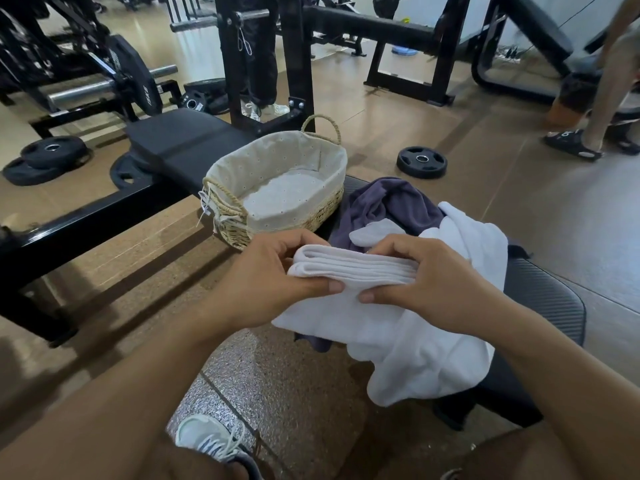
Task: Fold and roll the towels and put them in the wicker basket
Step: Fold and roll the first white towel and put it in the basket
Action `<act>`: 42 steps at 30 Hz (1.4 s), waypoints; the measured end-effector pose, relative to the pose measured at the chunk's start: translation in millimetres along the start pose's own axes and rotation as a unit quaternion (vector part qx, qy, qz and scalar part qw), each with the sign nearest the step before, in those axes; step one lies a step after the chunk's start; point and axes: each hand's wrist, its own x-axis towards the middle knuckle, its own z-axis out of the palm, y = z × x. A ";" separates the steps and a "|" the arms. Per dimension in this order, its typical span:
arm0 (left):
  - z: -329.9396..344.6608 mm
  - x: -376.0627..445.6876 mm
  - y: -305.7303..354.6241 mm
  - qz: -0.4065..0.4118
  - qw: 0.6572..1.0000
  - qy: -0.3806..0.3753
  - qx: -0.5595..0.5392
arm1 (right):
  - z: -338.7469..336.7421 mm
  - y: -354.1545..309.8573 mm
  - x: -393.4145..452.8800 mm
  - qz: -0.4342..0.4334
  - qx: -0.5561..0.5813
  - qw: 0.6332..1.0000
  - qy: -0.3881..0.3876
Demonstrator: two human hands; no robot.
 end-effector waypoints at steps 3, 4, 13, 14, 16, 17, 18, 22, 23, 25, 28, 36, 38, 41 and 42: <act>-1.5 2.9 -4.7 -0.014 1.000 -0.005 -0.023 | -3.6 2.4 2.4 0.004 0.009 1.000 0.001; -1.1 4.1 -7.2 -0.018 1.000 -0.003 -0.023 | -4.8 3.3 2.8 0.007 0.007 1.000 -0.005; 5.7 16.0 -25.4 -0.042 0.998 -0.045 -0.031 | -10.2 10.1 2.5 0.008 -0.038 0.998 -0.047; 4.8 18.2 -26.2 -0.047 0.997 -0.066 -0.018 | -14.0 12.7 4.3 0.010 -0.033 0.999 -0.041; 3.9 23.8 -28.3 -0.054 0.992 -0.109 -0.017 | -22.2 18.5 8.2 0.022 -0.035 0.998 -0.040; 4.3 27.5 -30.0 -0.056 0.991 -0.118 -0.030 | -25.9 21.6 10.1 0.032 -0.035 0.998 -0.044; 5.2 31.4 -31.3 -0.058 0.991 -0.114 -0.043 | -29.4 25.1 12.4 0.043 -0.035 0.997 -0.050; 13.7 45.8 -35.1 -0.056 0.992 -0.092 -0.059 | -37.3 40.9 19.7 0.085 -0.076 0.988 -0.101; 15.6 48.9 -35.6 -0.058 0.993 -0.089 -0.058 | -38.5 44.6 21.1 0.087 -0.085 0.987 -0.102; 18.2 55.1 -35.5 -0.056 0.994 -0.075 -0.050 | -40.5 49.2 23.8 0.084 -0.086 0.990 -0.076; 17.1 65.9 -40.5 -0.049 0.998 -0.048 -0.009 | -40.1 50.4 28.2 0.077 -0.073 0.994 0.001; 20.8 81.6 -61.6 0.008 0.993 0.019 0.120 | -21.6 62.0 44.1 0.075 -0.090 0.988 0.100; 22.5 83.4 -61.3 0.023 0.987 0.064 0.142 | -17.2 61.5 47.5 0.054 -0.094 0.984 0.142; 21.3 86.4 -60.1 0.043 0.980 0.100 0.168 | -10.4 62.4 52.2 0.007 -0.139 0.972 0.191; 20.6 86.8 -60.0 0.042 0.978 0.098 0.176 | -8.2 63.7 53.2 -0.006 -0.162 0.967 0.196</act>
